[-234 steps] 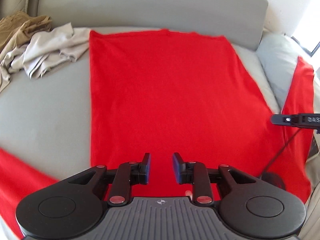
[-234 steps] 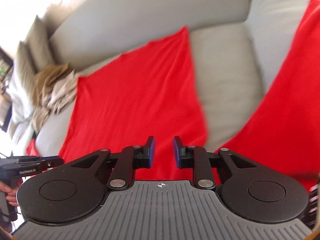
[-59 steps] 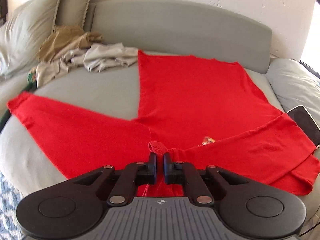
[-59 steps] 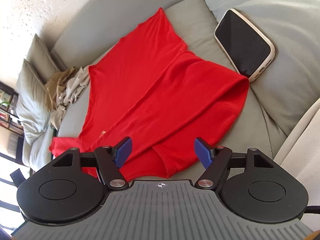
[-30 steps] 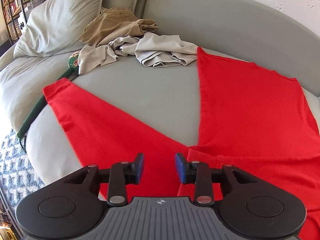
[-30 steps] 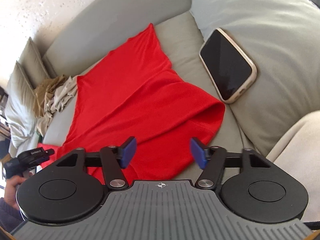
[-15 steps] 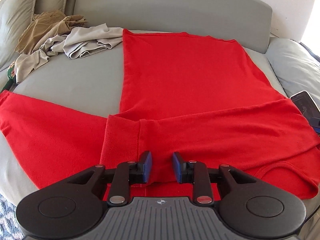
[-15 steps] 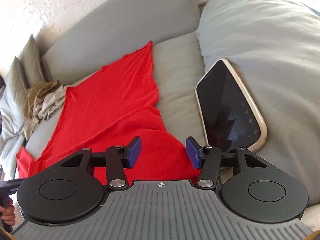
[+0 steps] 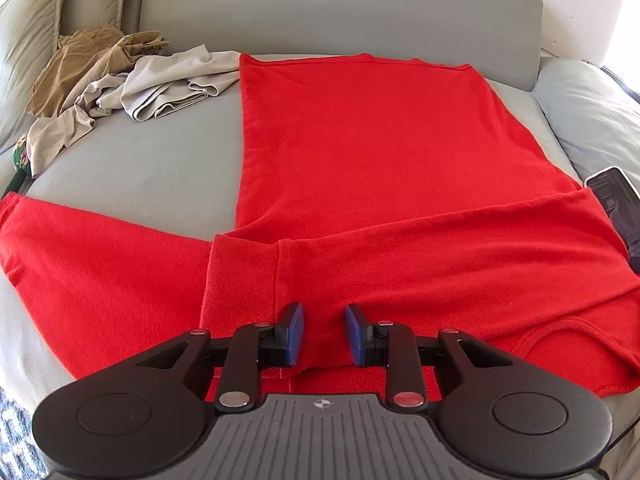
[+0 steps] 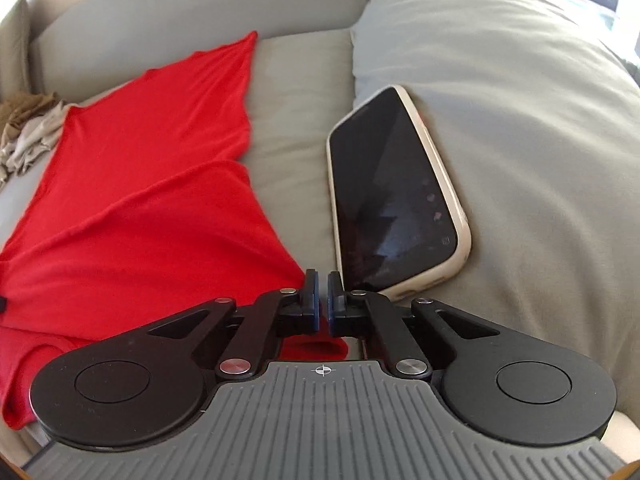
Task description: Fold clothes
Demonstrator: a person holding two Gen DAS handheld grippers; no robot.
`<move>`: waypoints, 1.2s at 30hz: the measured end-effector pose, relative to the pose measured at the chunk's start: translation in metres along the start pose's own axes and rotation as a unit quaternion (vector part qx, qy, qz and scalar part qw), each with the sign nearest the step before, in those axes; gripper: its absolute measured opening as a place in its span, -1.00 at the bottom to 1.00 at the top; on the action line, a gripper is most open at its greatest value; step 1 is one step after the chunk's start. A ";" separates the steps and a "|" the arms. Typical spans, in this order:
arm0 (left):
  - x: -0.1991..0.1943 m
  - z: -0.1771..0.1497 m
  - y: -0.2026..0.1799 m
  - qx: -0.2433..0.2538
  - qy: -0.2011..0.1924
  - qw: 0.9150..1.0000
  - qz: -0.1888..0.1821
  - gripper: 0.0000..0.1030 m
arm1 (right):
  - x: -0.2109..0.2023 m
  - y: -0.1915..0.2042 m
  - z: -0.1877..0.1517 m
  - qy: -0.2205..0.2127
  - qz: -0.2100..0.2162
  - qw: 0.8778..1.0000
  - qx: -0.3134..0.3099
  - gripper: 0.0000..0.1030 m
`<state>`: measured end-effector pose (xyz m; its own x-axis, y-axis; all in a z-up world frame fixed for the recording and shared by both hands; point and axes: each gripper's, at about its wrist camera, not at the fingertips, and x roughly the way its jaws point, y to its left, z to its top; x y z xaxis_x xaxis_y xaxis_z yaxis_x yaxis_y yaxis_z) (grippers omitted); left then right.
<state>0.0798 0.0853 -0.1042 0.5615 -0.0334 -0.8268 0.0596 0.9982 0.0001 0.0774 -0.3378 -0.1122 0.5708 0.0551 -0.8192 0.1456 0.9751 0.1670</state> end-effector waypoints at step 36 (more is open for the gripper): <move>-0.042 -0.048 -0.037 0.082 0.022 0.996 -0.013 -0.38 | -0.026 0.075 -0.042 -0.028 -0.014 0.989 -0.148 -0.25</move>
<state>0.0142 0.0519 -0.0966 0.5219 -0.0539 -0.8513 0.2098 0.9754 0.0669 0.0398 -0.2576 -0.1015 0.6150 0.0227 -0.7882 -0.0754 0.9967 -0.0302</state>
